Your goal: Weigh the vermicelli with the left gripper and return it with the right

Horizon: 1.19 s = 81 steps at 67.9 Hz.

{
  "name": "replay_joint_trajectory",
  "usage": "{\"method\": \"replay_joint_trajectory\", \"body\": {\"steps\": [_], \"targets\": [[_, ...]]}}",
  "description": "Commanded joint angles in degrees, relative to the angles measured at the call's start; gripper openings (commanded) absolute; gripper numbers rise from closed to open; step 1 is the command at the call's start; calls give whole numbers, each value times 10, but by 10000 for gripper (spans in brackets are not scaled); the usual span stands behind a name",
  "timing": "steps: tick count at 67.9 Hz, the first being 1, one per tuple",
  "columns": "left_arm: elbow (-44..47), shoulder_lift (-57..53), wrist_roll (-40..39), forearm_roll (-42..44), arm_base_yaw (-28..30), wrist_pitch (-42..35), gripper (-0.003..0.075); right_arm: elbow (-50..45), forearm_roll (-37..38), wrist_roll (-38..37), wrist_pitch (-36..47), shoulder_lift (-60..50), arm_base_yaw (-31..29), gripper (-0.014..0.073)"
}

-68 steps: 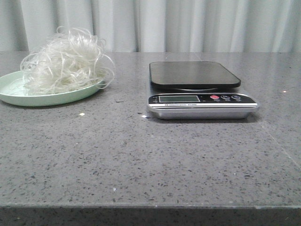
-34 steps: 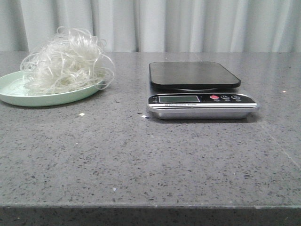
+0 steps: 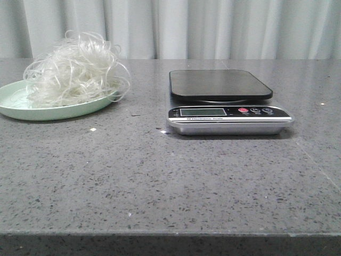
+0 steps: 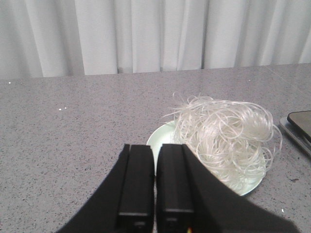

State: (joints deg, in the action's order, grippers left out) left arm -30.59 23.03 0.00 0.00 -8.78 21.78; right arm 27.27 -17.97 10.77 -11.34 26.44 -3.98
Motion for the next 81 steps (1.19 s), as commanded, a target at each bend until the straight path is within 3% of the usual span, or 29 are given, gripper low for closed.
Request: {"method": "replay_joint_trajectory", "body": {"steps": [1,44,63,81], "targets": [[-16,3,-4,-6,2,-46,136,16,-2,2,42,2,-4,151],[16,-22,0,-10,10,-50,136,16,-2,2,42,2,-4,151],[155,-141,49,-10,65,-105,136,16,-2,2,42,2,-4,151],[297,-245,56,-10,72,-152,136,16,-2,2,42,2,-4,151]]}}
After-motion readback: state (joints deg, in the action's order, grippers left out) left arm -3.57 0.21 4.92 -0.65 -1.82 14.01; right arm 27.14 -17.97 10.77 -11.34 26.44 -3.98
